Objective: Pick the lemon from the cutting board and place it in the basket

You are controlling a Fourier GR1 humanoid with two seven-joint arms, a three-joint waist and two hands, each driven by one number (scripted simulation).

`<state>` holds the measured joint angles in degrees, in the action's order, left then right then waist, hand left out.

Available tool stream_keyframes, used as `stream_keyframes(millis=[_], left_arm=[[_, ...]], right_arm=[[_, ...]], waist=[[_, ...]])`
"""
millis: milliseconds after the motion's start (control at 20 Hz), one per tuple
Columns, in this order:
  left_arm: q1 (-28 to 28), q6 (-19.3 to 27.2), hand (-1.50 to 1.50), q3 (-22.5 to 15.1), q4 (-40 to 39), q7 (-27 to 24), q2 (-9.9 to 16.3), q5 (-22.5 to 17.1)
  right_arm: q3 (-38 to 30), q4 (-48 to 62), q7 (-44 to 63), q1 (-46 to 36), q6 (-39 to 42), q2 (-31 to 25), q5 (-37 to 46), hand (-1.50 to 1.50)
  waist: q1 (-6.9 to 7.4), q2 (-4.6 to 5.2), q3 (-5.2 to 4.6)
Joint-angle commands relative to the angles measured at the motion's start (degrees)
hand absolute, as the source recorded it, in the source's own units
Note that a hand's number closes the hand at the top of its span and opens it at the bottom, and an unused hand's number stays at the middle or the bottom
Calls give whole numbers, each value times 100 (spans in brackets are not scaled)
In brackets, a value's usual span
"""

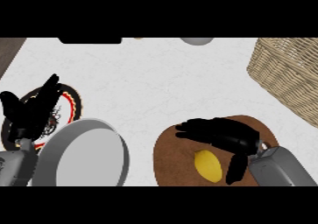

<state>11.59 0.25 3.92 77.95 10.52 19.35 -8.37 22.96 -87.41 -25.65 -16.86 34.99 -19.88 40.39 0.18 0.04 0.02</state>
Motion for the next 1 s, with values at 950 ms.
stream_keyframes(millis=[950], left_arm=[[70,-222,0,315,403,476,-170,263]], right_arm=[[139,672,-1093,268,-597,-110,618,-150]], waist=[[-3,-4,0]])
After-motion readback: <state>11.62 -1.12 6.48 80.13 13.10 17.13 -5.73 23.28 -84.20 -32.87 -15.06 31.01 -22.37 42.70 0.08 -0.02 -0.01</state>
